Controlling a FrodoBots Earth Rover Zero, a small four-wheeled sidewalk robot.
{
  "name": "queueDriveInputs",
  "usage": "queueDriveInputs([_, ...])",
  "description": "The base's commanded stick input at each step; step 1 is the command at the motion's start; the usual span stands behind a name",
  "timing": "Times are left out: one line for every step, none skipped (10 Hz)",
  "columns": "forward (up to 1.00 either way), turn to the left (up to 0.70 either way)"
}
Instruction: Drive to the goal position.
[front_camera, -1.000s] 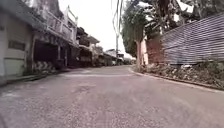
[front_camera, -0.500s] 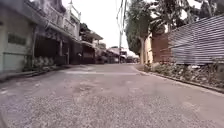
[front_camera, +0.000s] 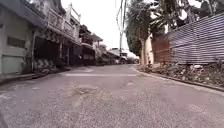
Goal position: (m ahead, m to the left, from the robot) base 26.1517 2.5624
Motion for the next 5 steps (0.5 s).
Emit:
queueDriveInputs([0.00, 0.00])
queueDriveInputs([0.00, 0.00])
queueDriveInputs([0.00, 0.00])
queueDriveInputs([0.06, 0.01])
queueDriveInputs([0.44, 0.06])
